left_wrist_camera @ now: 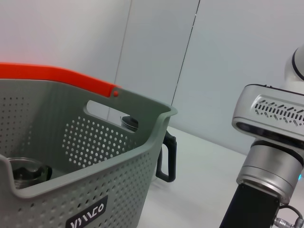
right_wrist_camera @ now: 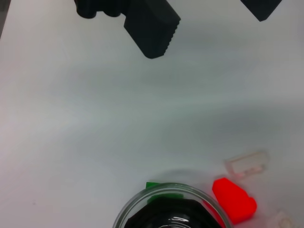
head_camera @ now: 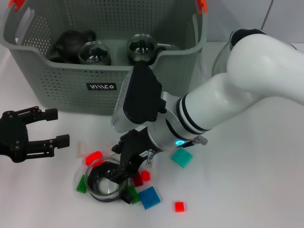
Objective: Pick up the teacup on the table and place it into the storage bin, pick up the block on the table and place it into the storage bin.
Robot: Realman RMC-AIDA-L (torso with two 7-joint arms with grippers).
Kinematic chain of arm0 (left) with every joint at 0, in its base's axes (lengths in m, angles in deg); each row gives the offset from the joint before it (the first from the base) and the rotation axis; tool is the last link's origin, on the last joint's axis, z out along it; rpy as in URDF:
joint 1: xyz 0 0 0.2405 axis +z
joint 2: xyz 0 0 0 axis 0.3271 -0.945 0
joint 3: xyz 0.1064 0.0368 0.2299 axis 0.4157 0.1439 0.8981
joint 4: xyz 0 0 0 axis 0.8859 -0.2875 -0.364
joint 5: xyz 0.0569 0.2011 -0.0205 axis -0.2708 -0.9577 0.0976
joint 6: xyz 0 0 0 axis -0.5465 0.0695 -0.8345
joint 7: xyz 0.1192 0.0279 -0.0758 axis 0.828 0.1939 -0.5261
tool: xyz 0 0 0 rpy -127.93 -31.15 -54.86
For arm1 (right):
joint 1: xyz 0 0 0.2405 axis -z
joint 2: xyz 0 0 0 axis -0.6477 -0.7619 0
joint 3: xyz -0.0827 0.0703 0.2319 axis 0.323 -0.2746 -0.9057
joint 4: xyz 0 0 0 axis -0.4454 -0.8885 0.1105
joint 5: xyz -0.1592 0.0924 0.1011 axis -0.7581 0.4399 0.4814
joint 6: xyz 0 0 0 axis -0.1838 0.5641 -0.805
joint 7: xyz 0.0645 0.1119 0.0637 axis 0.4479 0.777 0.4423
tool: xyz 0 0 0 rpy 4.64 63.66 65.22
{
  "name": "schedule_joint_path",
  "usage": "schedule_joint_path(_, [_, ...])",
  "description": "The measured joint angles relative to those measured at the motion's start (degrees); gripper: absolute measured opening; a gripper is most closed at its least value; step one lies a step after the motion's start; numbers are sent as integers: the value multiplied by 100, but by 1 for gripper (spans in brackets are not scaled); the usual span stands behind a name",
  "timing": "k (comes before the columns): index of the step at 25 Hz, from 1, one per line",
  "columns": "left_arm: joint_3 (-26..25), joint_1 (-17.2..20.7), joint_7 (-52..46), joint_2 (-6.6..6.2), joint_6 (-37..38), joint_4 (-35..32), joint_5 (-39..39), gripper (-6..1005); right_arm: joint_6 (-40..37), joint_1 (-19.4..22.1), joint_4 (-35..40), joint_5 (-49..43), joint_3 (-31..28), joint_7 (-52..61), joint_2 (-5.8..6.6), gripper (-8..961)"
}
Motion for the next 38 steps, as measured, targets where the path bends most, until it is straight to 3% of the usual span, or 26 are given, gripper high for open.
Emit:
schedule_joint_path(15, [0, -24, 0, -2, -36, -15, -2, 860, 8, 9, -18, 25, 232, -93, -1, 665])
schedule_joint_path(26, [-36, -25, -18, -2, -51, -24, -1, 859, -29, -27, -34, 93, 195, -35, 12, 188])
schedule_joint_path(32, [-12, -25, -30, -22, -46, -22, -1, 859, -50, 25, 0, 130, 107, -26, 61, 71])
schedule_joint_path(38, [-73, -4, -84, -127, 15, 36, -1, 860, -361, 76, 124, 115, -313, -108, 119, 72])
